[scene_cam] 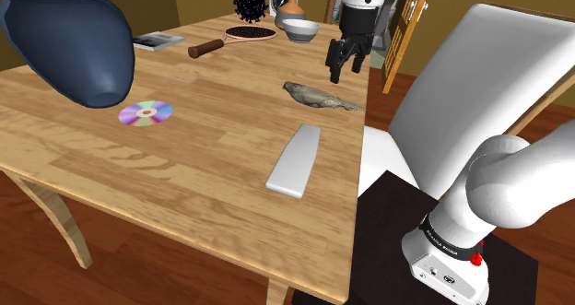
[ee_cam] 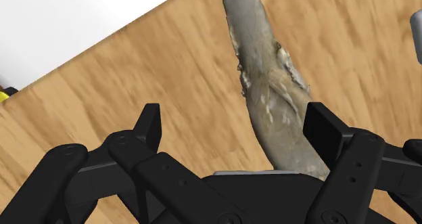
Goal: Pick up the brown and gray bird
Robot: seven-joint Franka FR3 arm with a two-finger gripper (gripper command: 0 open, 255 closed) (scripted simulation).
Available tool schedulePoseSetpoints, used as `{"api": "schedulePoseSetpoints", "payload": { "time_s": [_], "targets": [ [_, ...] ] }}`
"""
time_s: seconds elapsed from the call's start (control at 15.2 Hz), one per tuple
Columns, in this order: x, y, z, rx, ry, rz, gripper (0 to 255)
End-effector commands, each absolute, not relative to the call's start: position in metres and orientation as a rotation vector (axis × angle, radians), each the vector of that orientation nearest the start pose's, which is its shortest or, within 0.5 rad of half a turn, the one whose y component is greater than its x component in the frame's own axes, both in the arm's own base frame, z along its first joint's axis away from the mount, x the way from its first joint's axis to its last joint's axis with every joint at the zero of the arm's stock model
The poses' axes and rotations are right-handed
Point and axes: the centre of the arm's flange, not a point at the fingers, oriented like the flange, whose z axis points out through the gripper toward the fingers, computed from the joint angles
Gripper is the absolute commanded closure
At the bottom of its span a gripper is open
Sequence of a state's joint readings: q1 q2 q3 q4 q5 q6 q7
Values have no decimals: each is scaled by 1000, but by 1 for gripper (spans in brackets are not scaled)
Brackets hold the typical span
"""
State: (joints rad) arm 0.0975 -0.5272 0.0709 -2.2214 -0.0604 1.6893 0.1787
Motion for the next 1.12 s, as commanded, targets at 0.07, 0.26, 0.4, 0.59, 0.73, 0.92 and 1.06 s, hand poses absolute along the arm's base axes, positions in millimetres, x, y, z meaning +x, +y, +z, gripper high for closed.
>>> {"api": "schedulePoseSetpoints", "payload": {
  "time_s": [0.07,0.26,0.4,0.59,0.73,0.92,1.06],
  "targets": [
    [408,95,562,-3235,-62,-29,0],
    [423,117,554,-3232,-120,-37,0],
    [423,117,543,-3232,-120,-37,0],
    [423,117,528,-3232,-120,-37,0],
    [423,117,514,-3232,-120,-37,0],
    [423,117,513,-3232,-120,-37,255],
    [423,118,513,-3232,-120,-37,255]
  ]
}}
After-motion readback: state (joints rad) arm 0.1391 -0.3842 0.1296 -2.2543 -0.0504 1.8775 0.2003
